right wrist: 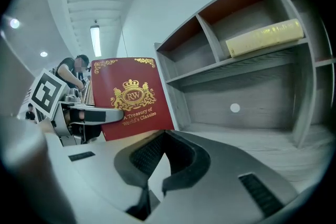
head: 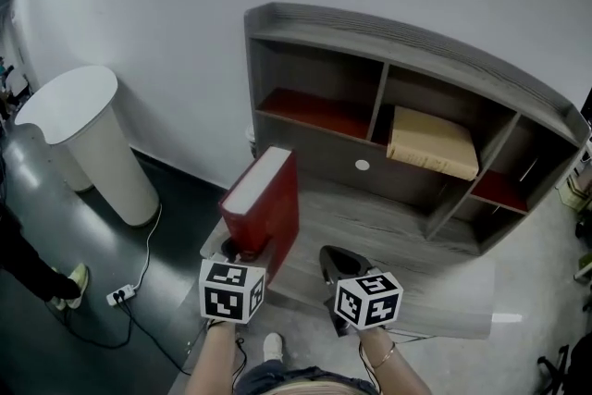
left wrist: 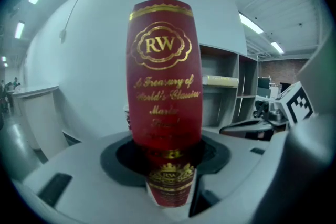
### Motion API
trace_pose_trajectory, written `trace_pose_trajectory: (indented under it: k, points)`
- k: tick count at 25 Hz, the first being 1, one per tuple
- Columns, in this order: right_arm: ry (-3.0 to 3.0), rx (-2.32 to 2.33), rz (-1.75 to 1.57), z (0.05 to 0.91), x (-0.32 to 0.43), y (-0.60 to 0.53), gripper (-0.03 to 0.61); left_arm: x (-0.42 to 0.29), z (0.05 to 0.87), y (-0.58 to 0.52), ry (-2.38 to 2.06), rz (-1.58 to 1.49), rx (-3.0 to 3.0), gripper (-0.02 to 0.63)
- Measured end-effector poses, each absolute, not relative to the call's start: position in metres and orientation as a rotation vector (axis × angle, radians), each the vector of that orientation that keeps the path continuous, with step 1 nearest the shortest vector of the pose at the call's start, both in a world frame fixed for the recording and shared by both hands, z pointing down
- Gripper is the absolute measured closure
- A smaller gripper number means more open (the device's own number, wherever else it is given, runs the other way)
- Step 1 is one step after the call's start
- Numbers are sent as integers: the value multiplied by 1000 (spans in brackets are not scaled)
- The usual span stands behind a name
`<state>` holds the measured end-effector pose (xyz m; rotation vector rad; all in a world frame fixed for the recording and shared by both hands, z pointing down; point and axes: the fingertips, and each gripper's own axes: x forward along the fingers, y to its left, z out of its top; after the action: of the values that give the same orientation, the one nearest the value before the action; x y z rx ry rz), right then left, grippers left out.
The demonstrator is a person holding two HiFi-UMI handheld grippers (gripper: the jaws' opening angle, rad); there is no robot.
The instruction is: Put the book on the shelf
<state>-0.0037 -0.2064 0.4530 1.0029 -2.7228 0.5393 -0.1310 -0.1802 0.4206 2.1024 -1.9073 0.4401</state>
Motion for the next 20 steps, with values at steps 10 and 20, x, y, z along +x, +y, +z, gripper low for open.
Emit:
trace_pose_trajectory:
  k: [10, 20]
  points:
    - [-2662, 1233, 582, 442, -47, -255, 569, -176, 388, -250, -1804, 574, 2303, 387]
    - [-2593, 1352, 619, 435, -53, -279, 569, -192, 359, -296, -1770, 778, 2433, 387]
